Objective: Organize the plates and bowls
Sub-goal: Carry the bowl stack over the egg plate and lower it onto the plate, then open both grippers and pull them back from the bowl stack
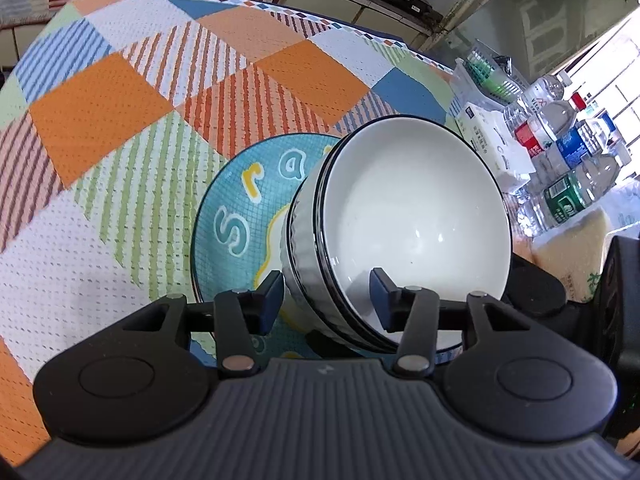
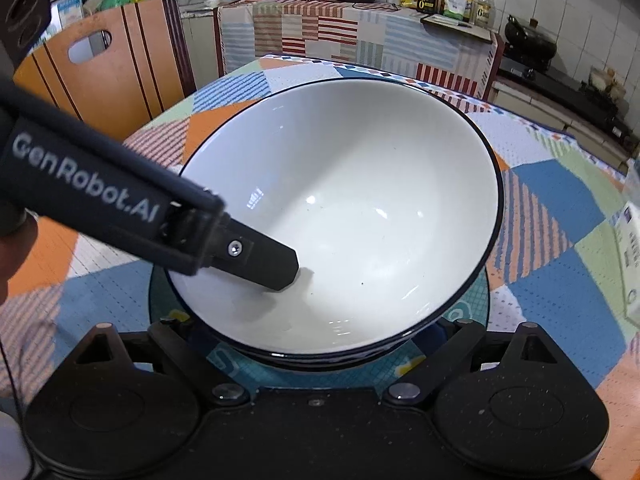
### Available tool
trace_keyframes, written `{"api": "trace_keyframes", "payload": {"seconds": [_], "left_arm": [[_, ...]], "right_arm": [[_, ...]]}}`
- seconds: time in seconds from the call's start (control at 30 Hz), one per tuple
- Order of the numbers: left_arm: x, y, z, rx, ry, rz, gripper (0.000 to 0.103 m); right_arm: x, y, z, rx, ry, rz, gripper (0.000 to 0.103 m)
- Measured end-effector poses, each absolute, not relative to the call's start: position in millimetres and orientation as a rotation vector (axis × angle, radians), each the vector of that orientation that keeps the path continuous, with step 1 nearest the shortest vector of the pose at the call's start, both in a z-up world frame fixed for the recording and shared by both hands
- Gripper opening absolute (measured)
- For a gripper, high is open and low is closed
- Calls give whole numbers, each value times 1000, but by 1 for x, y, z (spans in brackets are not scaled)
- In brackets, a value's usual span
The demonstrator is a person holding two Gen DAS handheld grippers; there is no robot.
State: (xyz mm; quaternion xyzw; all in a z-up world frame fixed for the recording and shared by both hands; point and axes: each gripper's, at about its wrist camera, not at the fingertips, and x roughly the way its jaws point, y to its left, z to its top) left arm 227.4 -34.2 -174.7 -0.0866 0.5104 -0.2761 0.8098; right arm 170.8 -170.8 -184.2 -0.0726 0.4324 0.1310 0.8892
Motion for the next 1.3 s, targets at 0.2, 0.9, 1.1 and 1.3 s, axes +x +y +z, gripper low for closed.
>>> {"api": "trace_keyframes", "payload": {"seconds": [0.2, 0.9, 1.1, 1.3], "left_arm": [[219, -24, -158, -151, 1025, -577, 49], [132, -16, -57, 44, 860, -436, 50], [99, -5, -26, 54, 819, -424, 57], [71, 7, -4, 38, 799, -426, 64]], "right_arm": [[166, -175, -179, -128, 896, 267, 96], [113, -193, -114, -73, 818, 231, 96], [86, -199, -80, -59, 801, 173, 96], [56, -203, -49, -5, 803, 132, 96]]}}
